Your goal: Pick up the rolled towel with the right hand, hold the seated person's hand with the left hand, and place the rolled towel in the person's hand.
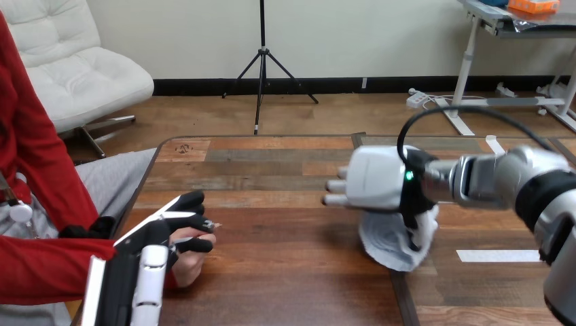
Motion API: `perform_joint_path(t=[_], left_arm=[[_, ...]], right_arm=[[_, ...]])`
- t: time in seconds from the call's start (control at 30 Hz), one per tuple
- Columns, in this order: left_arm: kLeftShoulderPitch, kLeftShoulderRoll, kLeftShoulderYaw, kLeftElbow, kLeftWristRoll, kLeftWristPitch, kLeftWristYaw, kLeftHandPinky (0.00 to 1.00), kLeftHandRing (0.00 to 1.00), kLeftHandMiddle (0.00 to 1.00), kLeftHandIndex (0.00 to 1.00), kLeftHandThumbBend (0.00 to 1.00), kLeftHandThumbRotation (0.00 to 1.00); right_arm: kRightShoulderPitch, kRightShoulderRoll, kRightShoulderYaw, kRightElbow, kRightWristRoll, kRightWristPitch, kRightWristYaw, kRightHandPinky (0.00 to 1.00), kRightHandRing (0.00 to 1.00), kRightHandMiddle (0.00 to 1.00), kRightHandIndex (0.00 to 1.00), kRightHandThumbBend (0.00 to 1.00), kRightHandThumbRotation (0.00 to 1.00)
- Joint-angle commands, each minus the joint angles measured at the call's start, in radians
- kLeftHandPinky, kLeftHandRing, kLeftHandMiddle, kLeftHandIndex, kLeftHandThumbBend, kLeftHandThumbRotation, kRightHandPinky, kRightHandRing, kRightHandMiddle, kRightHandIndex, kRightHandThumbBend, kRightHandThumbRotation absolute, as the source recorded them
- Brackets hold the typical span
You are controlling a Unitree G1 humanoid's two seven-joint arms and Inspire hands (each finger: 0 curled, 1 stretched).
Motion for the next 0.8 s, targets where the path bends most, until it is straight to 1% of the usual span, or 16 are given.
perform_joint_path(t=[0.0, 0.13, 0.2, 0.3, 0.43, 0.6, 0.77], left_arm=[[0.001, -0.054, 0.016, -0.056, -0.016, -0.043, -0.001, 0.57, 0.77, 0.77, 0.52, 0.50, 1.00], [0.013, -0.057, 0.025, -0.054, -0.009, -0.057, 0.007, 0.57, 0.76, 0.77, 0.52, 0.49, 1.00], [0.016, -0.058, 0.030, -0.050, -0.006, -0.062, 0.011, 0.56, 0.76, 0.77, 0.52, 0.48, 1.00], [0.023, -0.059, 0.034, -0.048, -0.003, -0.066, 0.013, 0.56, 0.75, 0.77, 0.52, 0.48, 1.00], [0.033, -0.065, 0.043, -0.042, 0.004, -0.073, 0.016, 0.56, 0.75, 0.78, 0.53, 0.48, 1.00], [0.038, -0.072, 0.049, -0.036, 0.008, -0.082, 0.014, 0.57, 0.76, 0.78, 0.53, 0.48, 1.00], [0.045, -0.070, 0.045, -0.037, -0.011, -0.086, 0.004, 0.59, 0.77, 0.79, 0.53, 0.49, 1.00]], right_arm=[[0.011, 0.000, 0.012, 0.028, 0.006, 0.030, 0.032, 0.86, 0.97, 1.00, 1.00, 1.00, 0.45], [0.014, -0.002, 0.018, 0.031, 0.003, 0.037, 0.047, 0.87, 0.97, 1.00, 1.00, 1.00, 0.46], [0.018, 0.001, 0.017, 0.037, 0.008, 0.040, 0.071, 0.88, 0.97, 1.00, 1.00, 1.00, 0.46], [0.020, 0.002, 0.020, 0.041, 0.011, 0.044, 0.091, 0.91, 0.98, 1.00, 1.00, 1.00, 0.46], [0.021, 0.002, 0.033, 0.043, 0.000, 0.058, 0.107, 0.92, 0.98, 1.00, 1.00, 1.00, 0.46], [0.022, 0.006, 0.052, 0.046, -0.014, 0.078, 0.128, 0.91, 0.96, 0.99, 1.00, 1.00, 0.48], [0.026, 0.011, 0.067, 0.052, -0.021, 0.099, 0.164, 0.89, 0.94, 0.97, 0.99, 1.00, 0.47]])
